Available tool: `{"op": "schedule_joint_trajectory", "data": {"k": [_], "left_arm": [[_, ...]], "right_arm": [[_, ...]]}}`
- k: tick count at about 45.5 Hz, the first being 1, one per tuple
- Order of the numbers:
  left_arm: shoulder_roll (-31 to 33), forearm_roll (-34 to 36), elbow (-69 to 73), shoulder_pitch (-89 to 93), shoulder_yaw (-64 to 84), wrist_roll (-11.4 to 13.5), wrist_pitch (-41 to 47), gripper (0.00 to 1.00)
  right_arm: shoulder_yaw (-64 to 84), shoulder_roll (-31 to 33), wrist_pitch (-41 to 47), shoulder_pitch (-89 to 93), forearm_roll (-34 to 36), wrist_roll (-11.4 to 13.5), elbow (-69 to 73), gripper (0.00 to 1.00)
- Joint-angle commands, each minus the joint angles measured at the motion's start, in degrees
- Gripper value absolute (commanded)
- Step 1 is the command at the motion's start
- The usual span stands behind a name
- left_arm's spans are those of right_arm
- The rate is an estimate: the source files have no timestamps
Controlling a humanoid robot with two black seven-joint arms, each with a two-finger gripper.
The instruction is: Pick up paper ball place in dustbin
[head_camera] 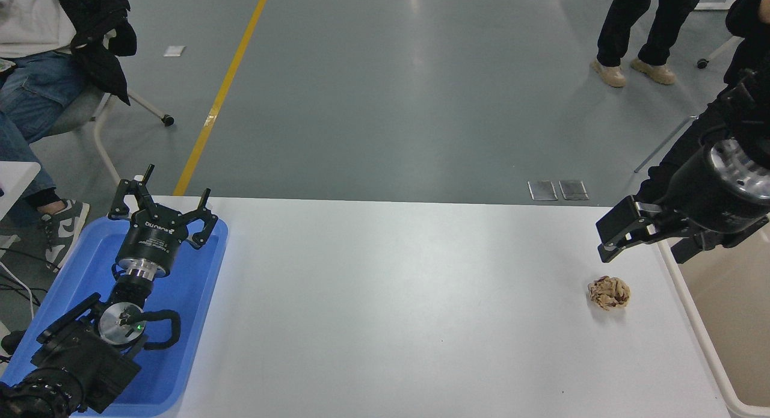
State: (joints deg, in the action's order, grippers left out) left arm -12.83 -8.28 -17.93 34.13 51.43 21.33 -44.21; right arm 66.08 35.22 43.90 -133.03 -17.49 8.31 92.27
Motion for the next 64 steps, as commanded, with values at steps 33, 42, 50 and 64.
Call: {"op": "schedule_joint_trajectory", "data": {"k": [33, 42, 50, 64], "left_arm": [[0.0, 0.01, 0.0, 0.06, -0.02, 0.03, 0.0, 1.0], [0.0, 0.01, 0.0, 0.06, -0.02, -0.06, 0.0, 1.0], [0.0, 0.01, 0.0, 0.06, -0.02, 0.03, 0.0, 1.0], [0.0, 0.01, 0.0, 0.06, -0.02, 0.03, 0.0, 1.0]], "right_arm": [[-0.68, -2.79, -0.57, 0.58, 0.27, -0.05, -1.04, 1.0], [-0.68, -3.23, -0.57, 0.58, 0.18, -0.05, -1.13, 1.0], [-0.6, -3.05, -0.57, 0.93, 0.09, 0.04, -1.39, 1.0], [-0.6, -2.7, -0.57, 1.11, 0.09, -0.05, -2.18, 1.0]]}}
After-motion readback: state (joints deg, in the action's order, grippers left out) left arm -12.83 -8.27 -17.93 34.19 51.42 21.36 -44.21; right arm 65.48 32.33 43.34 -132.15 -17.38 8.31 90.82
